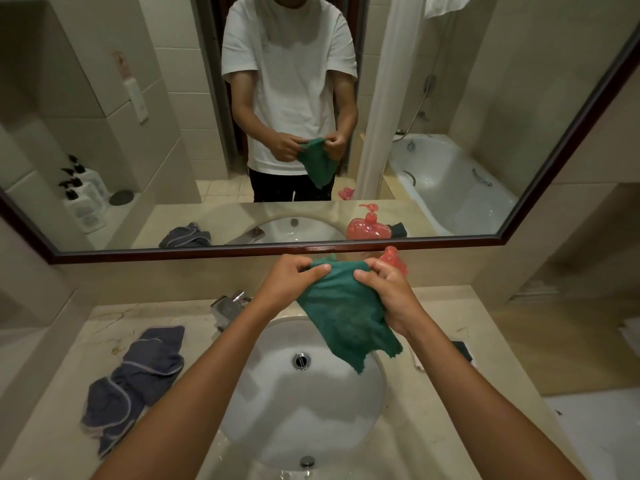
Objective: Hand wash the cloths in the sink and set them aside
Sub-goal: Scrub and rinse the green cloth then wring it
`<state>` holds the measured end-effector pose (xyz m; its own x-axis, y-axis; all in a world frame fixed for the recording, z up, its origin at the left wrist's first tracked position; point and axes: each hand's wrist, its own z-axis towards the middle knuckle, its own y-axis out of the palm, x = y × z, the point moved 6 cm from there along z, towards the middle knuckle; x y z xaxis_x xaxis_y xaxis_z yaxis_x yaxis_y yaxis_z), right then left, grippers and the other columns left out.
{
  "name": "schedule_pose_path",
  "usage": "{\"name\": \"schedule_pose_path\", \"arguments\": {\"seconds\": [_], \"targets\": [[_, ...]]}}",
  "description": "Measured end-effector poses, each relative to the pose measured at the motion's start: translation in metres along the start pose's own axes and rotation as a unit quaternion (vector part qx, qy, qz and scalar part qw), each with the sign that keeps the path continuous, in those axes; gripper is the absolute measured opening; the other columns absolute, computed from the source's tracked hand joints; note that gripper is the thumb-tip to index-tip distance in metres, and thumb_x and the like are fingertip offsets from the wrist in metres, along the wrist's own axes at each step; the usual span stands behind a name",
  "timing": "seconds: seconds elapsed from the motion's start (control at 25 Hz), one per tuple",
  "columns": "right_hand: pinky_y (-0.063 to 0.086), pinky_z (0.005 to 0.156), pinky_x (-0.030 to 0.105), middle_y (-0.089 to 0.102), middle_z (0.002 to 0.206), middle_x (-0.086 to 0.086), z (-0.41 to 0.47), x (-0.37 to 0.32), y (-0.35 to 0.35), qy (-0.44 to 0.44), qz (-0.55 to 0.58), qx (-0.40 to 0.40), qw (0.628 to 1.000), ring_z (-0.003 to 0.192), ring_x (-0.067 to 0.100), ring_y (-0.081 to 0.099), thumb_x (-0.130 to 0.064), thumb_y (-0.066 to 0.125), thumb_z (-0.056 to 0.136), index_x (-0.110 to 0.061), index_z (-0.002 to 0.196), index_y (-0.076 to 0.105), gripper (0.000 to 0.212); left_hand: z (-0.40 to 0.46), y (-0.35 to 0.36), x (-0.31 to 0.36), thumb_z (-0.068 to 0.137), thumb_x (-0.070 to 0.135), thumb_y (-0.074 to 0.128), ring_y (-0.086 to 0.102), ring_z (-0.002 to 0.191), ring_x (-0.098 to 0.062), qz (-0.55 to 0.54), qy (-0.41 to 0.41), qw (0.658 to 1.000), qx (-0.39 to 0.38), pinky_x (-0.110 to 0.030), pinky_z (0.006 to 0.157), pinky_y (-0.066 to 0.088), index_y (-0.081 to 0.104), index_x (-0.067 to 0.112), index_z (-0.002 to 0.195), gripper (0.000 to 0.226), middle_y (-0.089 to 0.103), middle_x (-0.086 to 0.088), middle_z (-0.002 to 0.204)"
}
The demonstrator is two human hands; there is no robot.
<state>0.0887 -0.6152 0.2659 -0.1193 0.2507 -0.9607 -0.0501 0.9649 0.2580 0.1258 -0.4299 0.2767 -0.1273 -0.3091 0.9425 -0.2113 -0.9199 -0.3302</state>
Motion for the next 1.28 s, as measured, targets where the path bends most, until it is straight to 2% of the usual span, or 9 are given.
{"name": "schedule_pose_path", "arguments": {"seconds": [0.16, 0.28, 0.4, 0.6, 0.72, 0.8, 0.96, 1.16, 1.28], "targets": [[0.047, 0.057, 0.031, 0.070, 0.079, 0.001, -0.001, 0.002, 0.005, 0.035, -0.174, -0.040, 0.983, 0.075, 0.034, 0.061, -0.029, 0.061, 0.099, -0.014, 0.083, 0.068, 0.023, -0.004, 0.000, 0.017, 0.103, 0.016, 0.056, 0.062, 0.075, -0.015, -0.059, 0.035, 0.997, -0.022, -0.030, 0.072, 0.050, 0.072, 0.004, 0.091, 0.023, 0.067, -0.007, 0.080], [0.056, 0.073, 0.023, 0.076, 0.097, 0.002, 0.000, -0.001, 0.018, 0.020, -0.105, -0.057, 0.993, 0.094, 0.022, 0.071, -0.027, 0.047, 0.106, -0.012, 0.104, 0.073, 0.029, -0.006, 0.011, 0.036, 0.105, 0.014, 0.051, 0.046, 0.067, -0.015, 0.004, 0.085, 0.995, -0.059, -0.033, 0.067, 0.039, 0.056, -0.007, 0.081, 0.032, 0.050, -0.007, 0.072], [0.056, 0.077, 0.027, 0.073, 0.110, 0.004, 0.000, -0.007, 0.025, 0.000, -0.046, -0.056, 0.997, 0.102, 0.020, 0.070, -0.016, 0.049, 0.105, -0.012, 0.124, 0.066, 0.026, -0.007, 0.013, 0.044, 0.105, 0.018, 0.050, 0.039, 0.062, -0.017, 0.015, 0.087, 0.994, -0.071, -0.032, 0.062, 0.034, 0.050, -0.009, 0.076, 0.040, 0.043, -0.007, 0.067], [0.055, 0.067, 0.023, 0.069, 0.095, 0.007, -0.006, -0.009, 0.023, 0.044, -0.072, -0.083, 0.993, 0.083, 0.015, 0.067, -0.013, 0.056, 0.101, 0.001, 0.117, 0.064, 0.023, -0.013, 0.012, 0.038, 0.105, 0.017, 0.050, 0.039, 0.060, -0.019, -0.044, 0.050, 0.994, -0.081, -0.032, 0.060, 0.036, 0.052, -0.004, 0.071, 0.040, 0.043, -0.009, 0.067], [0.037, 0.040, 0.017, 0.057, 0.064, -0.005, -0.012, -0.008, 0.026, 0.060, -0.102, -0.127, 0.985, 0.047, 0.006, 0.049, -0.025, 0.054, 0.102, -0.010, 0.101, 0.069, 0.021, -0.015, 0.016, 0.037, 0.105, 0.018, 0.051, 0.042, 0.064, -0.021, -0.035, 0.046, 0.994, -0.094, -0.033, 0.063, 0.037, 0.052, -0.012, 0.074, 0.043, 0.046, -0.012, 0.069], [0.032, 0.037, 0.017, 0.051, 0.058, -0.006, -0.013, -0.009, 0.024, 0.048, -0.120, -0.105, 0.986, 0.042, 0.005, 0.044, -0.025, 0.055, 0.102, -0.016, 0.082, 0.064, 0.024, -0.015, 0.018, 0.038, 0.103, 0.018, 0.054, 0.039, 0.063, -0.021, -0.037, 0.047, 0.994, -0.091, -0.032, 0.061, 0.035, 0.051, -0.012, 0.071, 0.044, 0.044, -0.011, 0.066], [0.038, 0.050, 0.020, 0.048, 0.063, -0.004, -0.014, -0.023, 0.005, -0.006, 0.014, 0.003, 1.000, 0.057, 0.008, 0.048, -0.011, 0.053, 0.099, -0.017, 0.069, 0.047, 0.031, -0.017, 0.005, 0.027, 0.098, 0.022, 0.065, 0.045, 0.052, -0.007, -0.053, 0.018, 0.996, -0.066, -0.017, 0.052, 0.036, 0.057, 0.023, 0.057, 0.042, 0.051, 0.006, 0.057], [0.050, 0.075, 0.035, 0.055, 0.089, 0.018, -0.010, -0.025, -0.012, -0.040, 0.078, 0.088, 0.992, 0.082, 0.027, 0.056, -0.006, 0.057, 0.097, -0.012, 0.073, 0.055, 0.026, -0.018, 0.006, 0.005, 0.098, 0.027, 0.064, 0.041, 0.063, -0.017, -0.012, -0.033, 0.991, -0.131, -0.025, 0.058, 0.032, 0.057, 0.004, 0.073, 0.035, 0.045, -0.011, 0.069], [0.051, 0.069, 0.035, 0.057, 0.088, 0.014, -0.009, -0.022, -0.017, -0.033, 0.068, 0.112, 0.991, 0.077, 0.023, 0.056, -0.003, 0.062, 0.094, -0.013, 0.079, 0.054, 0.020, -0.017, 0.002, 0.001, 0.099, 0.023, 0.061, 0.038, 0.063, -0.014, -0.053, -0.013, 0.991, -0.124, -0.025, 0.061, 0.033, 0.052, 0.005, 0.073, 0.033, 0.039, -0.009, 0.070]]}}
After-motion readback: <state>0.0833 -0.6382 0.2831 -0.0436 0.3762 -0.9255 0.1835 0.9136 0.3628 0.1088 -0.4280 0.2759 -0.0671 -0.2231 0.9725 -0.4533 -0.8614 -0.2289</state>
